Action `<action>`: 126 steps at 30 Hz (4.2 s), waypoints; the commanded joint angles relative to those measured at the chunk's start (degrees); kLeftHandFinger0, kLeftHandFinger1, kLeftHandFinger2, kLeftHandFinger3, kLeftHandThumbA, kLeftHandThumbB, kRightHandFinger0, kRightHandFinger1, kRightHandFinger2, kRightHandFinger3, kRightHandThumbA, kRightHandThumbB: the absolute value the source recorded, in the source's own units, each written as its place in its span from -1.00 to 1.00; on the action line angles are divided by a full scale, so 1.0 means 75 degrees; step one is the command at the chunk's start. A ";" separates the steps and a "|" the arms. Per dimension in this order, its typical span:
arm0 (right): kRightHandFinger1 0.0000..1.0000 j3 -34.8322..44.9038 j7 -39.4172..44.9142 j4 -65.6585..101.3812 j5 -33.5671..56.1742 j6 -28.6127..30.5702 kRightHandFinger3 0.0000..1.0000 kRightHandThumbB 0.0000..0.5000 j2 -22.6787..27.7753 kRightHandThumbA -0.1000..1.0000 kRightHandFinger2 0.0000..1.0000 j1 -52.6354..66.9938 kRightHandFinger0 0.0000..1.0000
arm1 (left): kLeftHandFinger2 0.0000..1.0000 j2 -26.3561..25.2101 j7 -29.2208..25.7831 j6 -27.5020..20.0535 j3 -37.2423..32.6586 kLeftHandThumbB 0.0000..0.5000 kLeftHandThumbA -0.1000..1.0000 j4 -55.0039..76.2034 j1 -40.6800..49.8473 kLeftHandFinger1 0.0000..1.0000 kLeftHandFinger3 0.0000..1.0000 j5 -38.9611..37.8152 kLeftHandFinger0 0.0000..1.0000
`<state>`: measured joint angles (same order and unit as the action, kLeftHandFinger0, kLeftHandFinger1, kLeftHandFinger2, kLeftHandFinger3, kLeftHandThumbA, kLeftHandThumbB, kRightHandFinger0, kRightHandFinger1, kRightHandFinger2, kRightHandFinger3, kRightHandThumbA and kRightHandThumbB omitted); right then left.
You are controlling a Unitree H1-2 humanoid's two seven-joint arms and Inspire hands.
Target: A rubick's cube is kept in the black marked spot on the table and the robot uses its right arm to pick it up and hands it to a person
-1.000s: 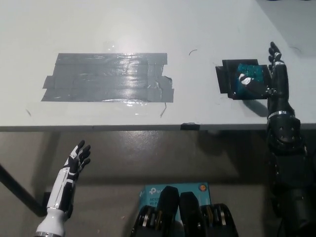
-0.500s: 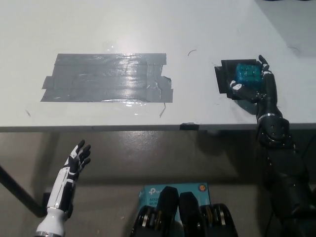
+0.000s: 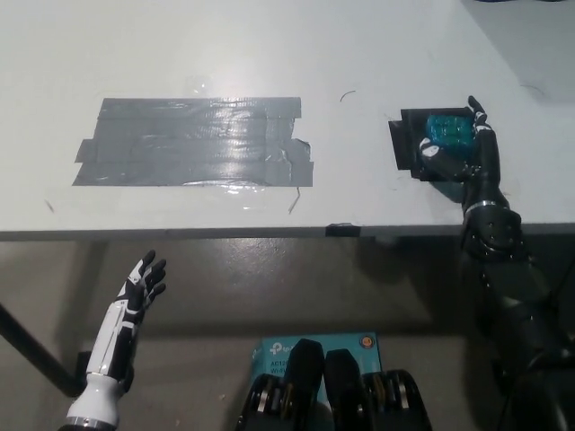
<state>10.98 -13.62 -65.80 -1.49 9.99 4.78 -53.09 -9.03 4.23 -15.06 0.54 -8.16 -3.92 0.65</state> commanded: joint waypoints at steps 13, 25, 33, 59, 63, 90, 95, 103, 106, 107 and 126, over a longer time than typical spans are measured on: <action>-0.17 -0.1559 -0.1328 -0.0601 -0.0921 -0.0468 0.54 -0.18 0.0309 -1.00 0.70 -0.0120 -1.00 | 1.00 -0.0093 0.0109 -0.0138 0.0043 -0.12 1.00 0.0130 -0.0232 1.00 1.00 -0.0081 1.00; 0.08 -0.1420 -0.1536 0.1184 -0.0939 -0.0331 0.75 -0.23 0.0400 -1.00 0.74 0.0233 -0.89 | 1.00 -0.0093 0.0156 -0.0078 0.0068 -0.17 1.00 0.0173 -0.0237 1.00 1.00 -0.0126 1.00; -0.61 -0.1150 -0.1469 0.5912 -0.1199 -0.1690 0.67 -0.25 0.0269 -1.00 0.23 0.0971 -1.00 | 1.00 -0.0127 0.0172 -0.0132 0.0060 -0.18 1.00 0.0088 -0.0317 1.00 1.00 -0.0098 1.00; -0.56 -0.1866 -0.0914 0.7758 -0.1729 -0.1958 0.78 -0.30 -0.0055 -1.00 0.45 0.0635 -1.00 | 1.00 -0.0123 0.0105 -0.0088 0.0026 -0.22 1.00 0.0091 -0.0361 1.00 1.00 0.0069 1.00; -0.36 -0.2103 -0.0853 0.7052 -0.1914 -0.1683 0.89 -0.30 -0.0053 -1.00 0.65 0.0333 -1.00 | 1.00 -0.0135 0.0134 -0.0140 0.0020 -0.25 1.00 0.0044 -0.0372 1.00 1.00 0.0046 1.00; -0.59 -0.3057 -0.1111 -0.1208 -0.2210 -0.0325 0.72 -0.27 -0.0535 -1.00 0.34 -0.3232 -1.00 | 1.00 -0.0111 0.0145 -0.0083 -0.0026 -0.20 1.00 0.0116 -0.0483 1.00 1.00 0.0085 1.00; -0.30 -0.3154 -0.1208 -0.1660 -0.2198 -0.0329 0.82 -0.25 -0.0647 -1.00 0.72 -0.3117 -1.00 | 1.00 -0.0141 0.0117 -0.0151 -0.0049 -0.23 1.00 0.0131 -0.0491 1.00 1.00 0.0202 1.00; 1.00 -0.3644 0.0884 -0.1853 -0.2278 -0.1052 1.00 1.00 -0.0334 0.28 1.00 -0.3101 1.00 | 1.00 -0.0171 0.0149 -0.0211 -0.0040 -0.18 1.00 0.0072 -0.0593 1.00 1.00 0.0193 1.00; 1.00 -0.3602 0.0882 -0.1774 -0.2197 -0.0862 1.00 0.96 -0.0276 0.25 1.00 -0.3077 1.00 | 1.00 -0.0158 0.0119 -0.0226 -0.0045 -0.16 1.00 0.0044 -0.0595 1.00 1.00 0.0249 1.00; 1.00 -0.3603 0.0890 -0.1742 -0.2195 -0.0823 1.00 0.95 -0.0261 0.27 1.00 -0.3090 1.00 | 1.00 -0.0156 0.0112 -0.0245 -0.0044 -0.15 1.00 0.0039 -0.0586 1.00 1.00 0.0258 1.00; 1.00 -0.2462 0.1634 0.7174 -0.0986 -0.1469 1.00 0.71 0.0696 0.41 1.00 0.0214 1.00 | 1.00 0.0022 0.0036 -0.0246 -0.0101 -0.10 1.00 0.0159 -0.0079 1.00 1.00 0.0295 1.00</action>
<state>-13.76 -7.40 -52.74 -17.66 2.83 5.69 -63.80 -8.95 4.92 -14.88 0.00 -8.69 -5.65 2.21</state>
